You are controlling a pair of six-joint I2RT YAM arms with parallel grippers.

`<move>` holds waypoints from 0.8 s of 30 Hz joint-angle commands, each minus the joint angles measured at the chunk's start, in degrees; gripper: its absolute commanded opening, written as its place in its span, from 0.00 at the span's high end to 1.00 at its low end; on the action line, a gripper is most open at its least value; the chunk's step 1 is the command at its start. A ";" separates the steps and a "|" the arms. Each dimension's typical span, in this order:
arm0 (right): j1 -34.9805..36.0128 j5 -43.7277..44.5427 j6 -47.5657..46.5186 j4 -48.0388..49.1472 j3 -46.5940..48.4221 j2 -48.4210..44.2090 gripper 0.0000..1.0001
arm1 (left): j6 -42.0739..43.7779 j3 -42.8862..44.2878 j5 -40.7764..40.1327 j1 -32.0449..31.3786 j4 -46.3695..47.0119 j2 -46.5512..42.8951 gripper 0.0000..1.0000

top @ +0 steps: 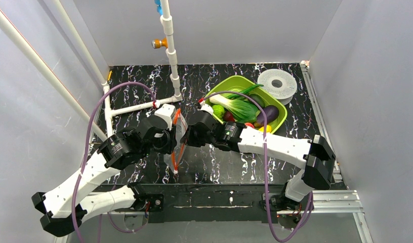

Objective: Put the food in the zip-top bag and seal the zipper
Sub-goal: Open the zipper of the food storage bag.

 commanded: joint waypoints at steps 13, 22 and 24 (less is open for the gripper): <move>0.33 -0.17 -2.41 4.09 0.72 -1.94 0.99 | -2.90 4.65 -5.90 -0.28 -8.56 6.00 0.62; 0.32 6.41 8.13 -7.25 6.91 0.59 0.99 | -3.77 5.47 -7.61 -0.28 -10.76 5.85 0.45; 0.33 6.80 10.85 -9.28 8.37 0.92 0.99 | -3.47 4.93 -8.30 -0.28 -10.75 6.41 0.46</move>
